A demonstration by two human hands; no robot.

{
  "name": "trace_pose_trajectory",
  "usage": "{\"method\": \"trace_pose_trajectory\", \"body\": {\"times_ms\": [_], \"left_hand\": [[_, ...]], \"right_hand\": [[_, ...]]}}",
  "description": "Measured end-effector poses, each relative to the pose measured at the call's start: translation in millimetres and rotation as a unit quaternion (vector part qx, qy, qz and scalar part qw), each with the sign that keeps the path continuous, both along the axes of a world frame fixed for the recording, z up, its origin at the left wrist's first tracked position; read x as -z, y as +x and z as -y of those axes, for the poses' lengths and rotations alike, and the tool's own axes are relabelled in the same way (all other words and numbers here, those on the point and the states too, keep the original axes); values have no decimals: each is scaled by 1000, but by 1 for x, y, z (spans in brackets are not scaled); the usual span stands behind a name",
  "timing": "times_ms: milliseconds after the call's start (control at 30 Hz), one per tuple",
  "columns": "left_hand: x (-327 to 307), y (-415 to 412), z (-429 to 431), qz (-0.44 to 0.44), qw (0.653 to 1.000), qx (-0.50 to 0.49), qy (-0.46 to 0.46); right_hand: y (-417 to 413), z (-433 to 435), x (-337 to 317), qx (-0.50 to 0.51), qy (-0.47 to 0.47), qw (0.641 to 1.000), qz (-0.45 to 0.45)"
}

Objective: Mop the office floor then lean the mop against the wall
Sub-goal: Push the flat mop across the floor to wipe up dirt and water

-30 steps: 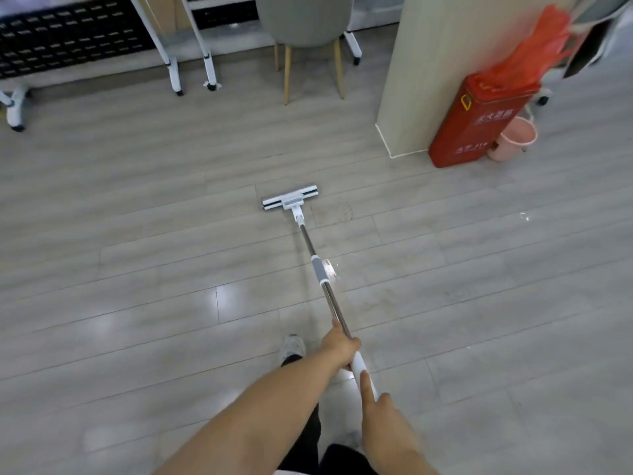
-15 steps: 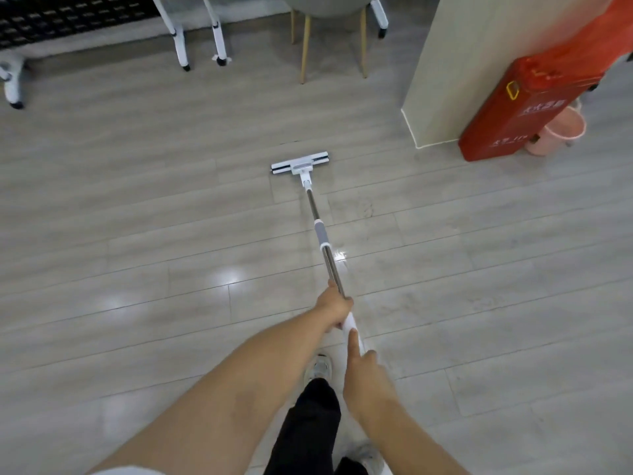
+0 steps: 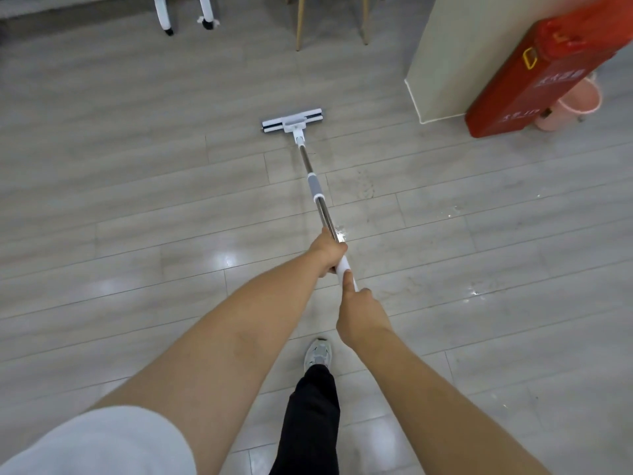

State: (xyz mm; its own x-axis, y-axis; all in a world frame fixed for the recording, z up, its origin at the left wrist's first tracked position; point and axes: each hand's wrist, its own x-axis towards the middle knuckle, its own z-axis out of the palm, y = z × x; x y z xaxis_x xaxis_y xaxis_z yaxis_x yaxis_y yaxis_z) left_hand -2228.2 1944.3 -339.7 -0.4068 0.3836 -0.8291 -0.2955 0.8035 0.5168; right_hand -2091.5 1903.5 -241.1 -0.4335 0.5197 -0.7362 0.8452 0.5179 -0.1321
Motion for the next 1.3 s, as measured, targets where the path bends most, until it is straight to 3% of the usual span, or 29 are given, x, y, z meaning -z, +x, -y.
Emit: {"method": "trace_pose_trajectory", "body": {"times_ms": [300,567,833,1033,1300], "left_hand": [[-12,116,62,-5,1000,4,-12],[-31,303,175,4,1000,-3,2],[-89,475,278,36,999,-4,3],[-113,503,292,27,1000,-1,-9],[-115,458,275,18,1000,-7,-6]], "right_hand": [[116,63,-24,12,-2,1000,3],[299,167,-60,7,-26,1000,-5],[468,260,-132,5,-50,999,1],[490,270,-149,11,-57,998,-3],[444,254,-144,-2,-49,999,12]]}}
